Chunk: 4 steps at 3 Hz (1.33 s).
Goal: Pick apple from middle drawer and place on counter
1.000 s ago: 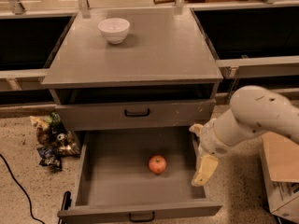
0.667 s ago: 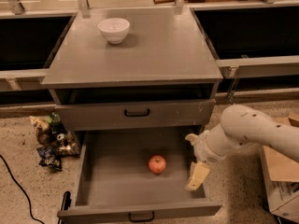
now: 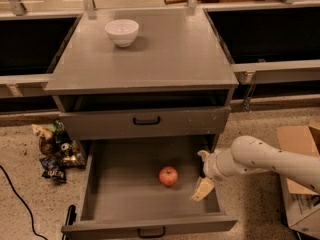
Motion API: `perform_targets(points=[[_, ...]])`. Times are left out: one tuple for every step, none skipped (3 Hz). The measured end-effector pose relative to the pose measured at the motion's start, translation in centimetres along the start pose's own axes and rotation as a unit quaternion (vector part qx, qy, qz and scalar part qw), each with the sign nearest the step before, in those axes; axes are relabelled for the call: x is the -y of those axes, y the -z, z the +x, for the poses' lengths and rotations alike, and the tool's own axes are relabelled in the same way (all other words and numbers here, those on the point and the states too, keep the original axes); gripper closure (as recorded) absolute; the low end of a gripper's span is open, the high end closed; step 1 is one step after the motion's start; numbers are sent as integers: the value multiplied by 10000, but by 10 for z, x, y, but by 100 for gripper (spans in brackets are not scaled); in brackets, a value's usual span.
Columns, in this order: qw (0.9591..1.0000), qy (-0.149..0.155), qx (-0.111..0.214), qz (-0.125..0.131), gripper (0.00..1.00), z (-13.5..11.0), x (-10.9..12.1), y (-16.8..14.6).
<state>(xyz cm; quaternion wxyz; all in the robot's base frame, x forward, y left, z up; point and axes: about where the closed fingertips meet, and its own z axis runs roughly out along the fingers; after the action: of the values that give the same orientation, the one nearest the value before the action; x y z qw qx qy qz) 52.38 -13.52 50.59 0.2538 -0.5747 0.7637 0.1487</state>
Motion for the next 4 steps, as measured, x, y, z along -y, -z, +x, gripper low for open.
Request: perform_targets(points=[[10000,-47,23,-43,0,1,1,-13],[9996,-5,237,-170,0,-7,2,-47],[9988,0,386,-285,0,-11,0,-75],[9982,-43,482,-357,0,-13,-1,-95]])
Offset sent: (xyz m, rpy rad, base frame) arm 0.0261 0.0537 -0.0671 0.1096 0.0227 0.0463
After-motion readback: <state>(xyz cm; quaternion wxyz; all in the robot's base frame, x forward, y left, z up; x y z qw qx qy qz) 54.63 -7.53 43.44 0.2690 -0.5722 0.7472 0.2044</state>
